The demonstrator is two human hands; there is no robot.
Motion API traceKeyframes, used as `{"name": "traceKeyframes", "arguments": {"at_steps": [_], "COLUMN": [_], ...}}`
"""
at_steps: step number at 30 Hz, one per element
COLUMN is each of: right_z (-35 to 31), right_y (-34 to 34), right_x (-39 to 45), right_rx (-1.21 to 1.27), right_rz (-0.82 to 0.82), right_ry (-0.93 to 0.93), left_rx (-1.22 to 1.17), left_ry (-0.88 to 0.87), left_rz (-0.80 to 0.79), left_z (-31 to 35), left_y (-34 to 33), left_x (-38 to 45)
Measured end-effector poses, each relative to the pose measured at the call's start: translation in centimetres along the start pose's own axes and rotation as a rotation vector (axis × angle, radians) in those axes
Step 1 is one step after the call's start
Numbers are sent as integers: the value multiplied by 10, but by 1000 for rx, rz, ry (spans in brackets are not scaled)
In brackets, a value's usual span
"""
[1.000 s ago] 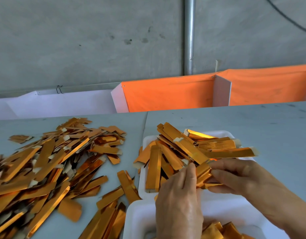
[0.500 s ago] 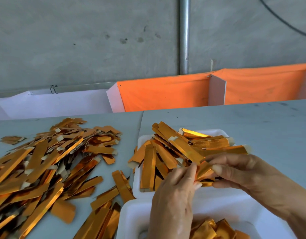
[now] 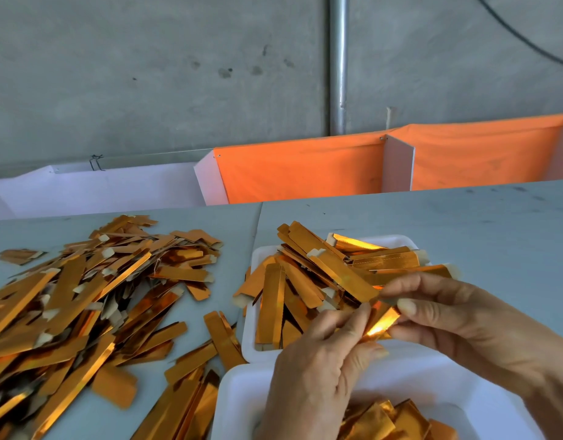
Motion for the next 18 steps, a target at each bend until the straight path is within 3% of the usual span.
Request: {"name": "traceKeyframes", "arguments": {"at_steps": [10, 18], "right_z": [2, 1], "right_y": [2, -3], "right_x": [-1, 0], "right_rx": [89, 117], "right_rz": [-6, -12], "right_ry": [-5, -10], "left_rx": [-21, -241], "left_ry": [37, 108], "left_rz": [39, 115], "left_z": [-2, -7], "left_y": [1, 8], "left_x": [0, 0]}}
Point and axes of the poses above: each hand's wrist, its own x-axis towards the middle knuckle, its own y-axis out of the back of the hand, z = x × y, the point moved 9 cm from there along x, towards the middle knuckle, and after that the axes turned 6 degrees about -x, right-handed, at the moved point
